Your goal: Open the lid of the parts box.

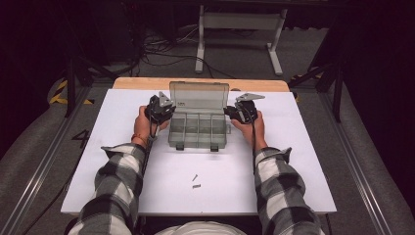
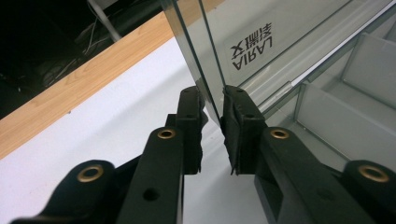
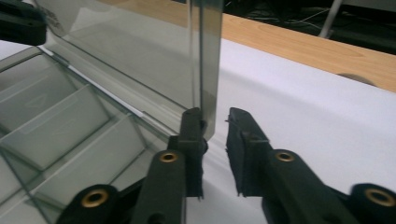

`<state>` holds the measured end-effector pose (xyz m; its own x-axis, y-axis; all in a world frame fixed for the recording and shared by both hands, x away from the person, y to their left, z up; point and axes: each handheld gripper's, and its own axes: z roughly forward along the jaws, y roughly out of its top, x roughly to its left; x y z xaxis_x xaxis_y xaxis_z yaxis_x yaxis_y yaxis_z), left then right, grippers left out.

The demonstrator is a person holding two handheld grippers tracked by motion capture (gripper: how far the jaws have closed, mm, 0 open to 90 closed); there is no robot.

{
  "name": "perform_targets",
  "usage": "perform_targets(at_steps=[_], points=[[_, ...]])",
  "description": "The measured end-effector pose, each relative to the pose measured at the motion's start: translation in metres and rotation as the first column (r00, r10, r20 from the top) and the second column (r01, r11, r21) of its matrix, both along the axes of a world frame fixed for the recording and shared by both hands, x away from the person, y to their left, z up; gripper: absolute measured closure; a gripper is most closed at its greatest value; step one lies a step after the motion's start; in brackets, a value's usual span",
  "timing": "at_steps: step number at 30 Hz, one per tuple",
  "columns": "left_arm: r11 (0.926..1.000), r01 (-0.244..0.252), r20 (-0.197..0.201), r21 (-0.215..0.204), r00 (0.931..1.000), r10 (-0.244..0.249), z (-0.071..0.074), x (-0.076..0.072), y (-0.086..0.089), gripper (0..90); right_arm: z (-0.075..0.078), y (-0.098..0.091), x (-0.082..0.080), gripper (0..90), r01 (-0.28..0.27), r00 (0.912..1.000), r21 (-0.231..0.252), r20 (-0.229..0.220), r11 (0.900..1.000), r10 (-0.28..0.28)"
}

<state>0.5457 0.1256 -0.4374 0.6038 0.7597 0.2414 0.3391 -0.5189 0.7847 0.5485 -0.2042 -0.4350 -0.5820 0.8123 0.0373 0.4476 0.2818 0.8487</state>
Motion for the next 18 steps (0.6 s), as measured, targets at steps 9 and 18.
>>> perform_targets(at_steps=[9, 18], points=[[0.9998, -0.021, 0.011, 0.004, 0.9997, 0.021, -0.0001, 0.0003, -0.0003, 68.3, -0.0007, 0.0035, 0.0011, 71.0, 0.019, 0.9998, -0.012, 0.007, 0.9997, -0.019], [0.9998, -0.017, 0.007, -0.014, 0.9998, 0.017, 0.0013, -0.0004, 0.0003, 60.9, 0.0024, 0.0021, 0.0022, 63.3, 0.042, 0.9991, -0.023, 0.001, 0.9988, -0.042]])
